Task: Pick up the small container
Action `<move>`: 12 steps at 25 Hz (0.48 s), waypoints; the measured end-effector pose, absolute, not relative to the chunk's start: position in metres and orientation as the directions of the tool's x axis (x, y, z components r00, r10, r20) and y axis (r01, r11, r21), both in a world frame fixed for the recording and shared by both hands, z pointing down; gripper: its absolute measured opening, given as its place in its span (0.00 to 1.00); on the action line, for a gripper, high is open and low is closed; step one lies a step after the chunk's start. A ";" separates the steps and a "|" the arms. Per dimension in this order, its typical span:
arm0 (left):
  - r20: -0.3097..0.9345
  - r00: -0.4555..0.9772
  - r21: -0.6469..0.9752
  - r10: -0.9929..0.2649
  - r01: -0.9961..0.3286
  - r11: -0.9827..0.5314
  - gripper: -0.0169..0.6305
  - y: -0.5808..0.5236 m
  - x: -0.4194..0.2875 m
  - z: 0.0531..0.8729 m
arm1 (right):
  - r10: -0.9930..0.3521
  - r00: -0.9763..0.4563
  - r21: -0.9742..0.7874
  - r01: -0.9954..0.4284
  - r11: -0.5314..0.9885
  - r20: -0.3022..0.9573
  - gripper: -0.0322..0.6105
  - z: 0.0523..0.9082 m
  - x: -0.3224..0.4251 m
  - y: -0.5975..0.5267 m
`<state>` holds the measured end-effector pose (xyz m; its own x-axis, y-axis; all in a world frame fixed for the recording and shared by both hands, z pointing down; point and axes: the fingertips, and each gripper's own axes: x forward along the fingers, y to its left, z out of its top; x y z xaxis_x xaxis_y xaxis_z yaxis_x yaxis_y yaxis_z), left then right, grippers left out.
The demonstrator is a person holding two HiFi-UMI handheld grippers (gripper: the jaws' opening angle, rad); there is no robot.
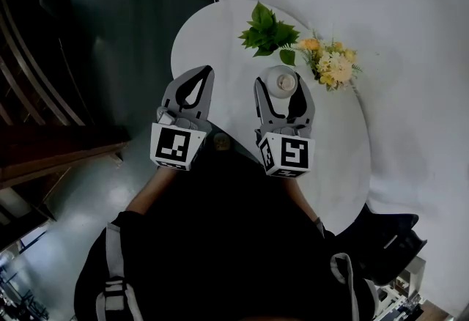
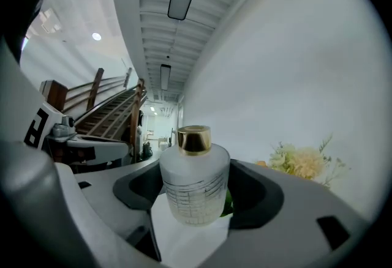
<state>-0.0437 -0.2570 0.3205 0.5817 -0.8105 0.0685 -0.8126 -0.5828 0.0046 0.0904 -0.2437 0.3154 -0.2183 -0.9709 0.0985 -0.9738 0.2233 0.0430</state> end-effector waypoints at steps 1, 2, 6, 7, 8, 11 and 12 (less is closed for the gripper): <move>0.074 0.578 0.004 -0.813 -0.815 -0.579 0.04 -0.254 -0.044 0.320 | -0.971 -0.213 0.047 -0.975 0.219 0.104 0.57 0.316 0.092 -0.242; 0.066 0.579 -0.006 -0.812 -0.814 -0.581 0.04 -0.252 -0.043 0.318 | -0.972 -0.209 0.050 -0.975 0.216 0.110 0.57 0.317 0.094 -0.240; 0.038 0.592 -0.045 -0.805 -0.804 -0.593 0.04 -0.249 -0.040 0.313 | -0.972 -0.203 0.048 -0.977 0.210 0.119 0.57 0.319 0.098 -0.235; 0.038 0.591 -0.046 -0.806 -0.804 -0.592 0.04 -0.248 -0.039 0.313 | -0.972 -0.204 0.048 -0.976 0.211 0.119 0.57 0.319 0.098 -0.234; 0.037 0.591 -0.046 -0.806 -0.805 -0.592 0.04 -0.247 -0.039 0.312 | -0.971 -0.206 0.048 -0.976 0.213 0.119 0.57 0.319 0.098 -0.234; 0.033 0.590 -0.041 -0.807 -0.806 -0.591 0.04 -0.247 -0.038 0.311 | -0.970 -0.211 0.044 -0.975 0.218 0.120 0.57 0.319 0.098 -0.234; 0.034 0.590 -0.042 -0.807 -0.806 -0.591 0.04 -0.246 -0.038 0.311 | -0.970 -0.213 0.044 -0.975 0.220 0.121 0.57 0.320 0.098 -0.234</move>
<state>-0.0380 -0.2463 0.3115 0.5896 -0.8070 0.0343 -0.8059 -0.5906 -0.0419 0.0977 -0.2335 0.3196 -0.2129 -0.9696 0.1207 -0.9746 0.2195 0.0439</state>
